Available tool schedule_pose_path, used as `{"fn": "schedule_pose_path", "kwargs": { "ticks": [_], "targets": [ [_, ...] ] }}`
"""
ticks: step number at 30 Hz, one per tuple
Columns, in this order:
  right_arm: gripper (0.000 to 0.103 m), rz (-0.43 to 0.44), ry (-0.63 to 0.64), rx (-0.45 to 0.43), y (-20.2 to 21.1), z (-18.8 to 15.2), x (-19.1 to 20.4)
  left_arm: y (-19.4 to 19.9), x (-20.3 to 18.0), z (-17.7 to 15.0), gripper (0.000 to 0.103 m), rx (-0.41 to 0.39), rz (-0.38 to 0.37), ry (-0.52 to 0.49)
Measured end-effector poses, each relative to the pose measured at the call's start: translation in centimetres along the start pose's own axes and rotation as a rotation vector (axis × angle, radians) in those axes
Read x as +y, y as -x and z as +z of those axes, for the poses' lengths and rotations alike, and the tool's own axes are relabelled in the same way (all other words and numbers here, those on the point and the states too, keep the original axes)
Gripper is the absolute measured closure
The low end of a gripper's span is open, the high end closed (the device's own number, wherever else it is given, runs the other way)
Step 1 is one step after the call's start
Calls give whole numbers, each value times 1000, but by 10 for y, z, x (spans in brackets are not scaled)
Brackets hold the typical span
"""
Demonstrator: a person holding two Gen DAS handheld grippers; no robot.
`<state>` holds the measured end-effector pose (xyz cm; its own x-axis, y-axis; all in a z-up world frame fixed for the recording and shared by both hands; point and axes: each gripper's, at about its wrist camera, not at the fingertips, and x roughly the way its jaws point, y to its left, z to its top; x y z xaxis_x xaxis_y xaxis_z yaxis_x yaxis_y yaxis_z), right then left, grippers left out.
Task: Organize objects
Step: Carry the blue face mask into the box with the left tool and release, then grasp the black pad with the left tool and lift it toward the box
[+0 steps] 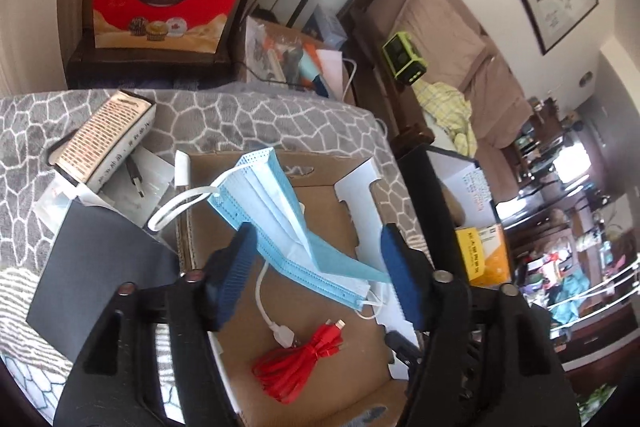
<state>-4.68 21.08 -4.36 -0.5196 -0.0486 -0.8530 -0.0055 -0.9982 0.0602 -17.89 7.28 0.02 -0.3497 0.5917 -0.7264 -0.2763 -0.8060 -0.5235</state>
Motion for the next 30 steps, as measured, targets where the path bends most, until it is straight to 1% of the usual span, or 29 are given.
{"fn": "schedule_pose_path", "kwargs": {
  "ticks": [2,5,8,9,13,17,20,22,25,30],
  "targets": [
    [91,2,-3,0,0,0,-1,17,3,0,38,-23,-8,-2],
    [91,3,-3,4,-1,0,-1,43,13,-2,33,-76,15,2],
    [91,1,-4,4,-1,-1,-1,65,29,-8,31,-111,76,16],
    [91,3,-4,4,-1,-1,-2,71,37,-12,30,-119,108,18],
    [91,12,-11,7,-1,0,-4,82,65,-27,29,-119,230,22],
    [91,8,-6,8,0,0,-3,83,97,-44,29,-86,285,50],
    [91,7,-10,9,-1,0,-4,85,120,-54,29,-83,272,86],
    [91,5,-9,11,-1,0,-3,86,135,-58,29,-83,245,118],
    [91,3,-8,11,-1,-1,-3,83,157,-62,29,-74,179,179],
    [91,-1,-7,14,-1,-2,-3,74,186,-68,29,-58,109,281]
  ]
}}
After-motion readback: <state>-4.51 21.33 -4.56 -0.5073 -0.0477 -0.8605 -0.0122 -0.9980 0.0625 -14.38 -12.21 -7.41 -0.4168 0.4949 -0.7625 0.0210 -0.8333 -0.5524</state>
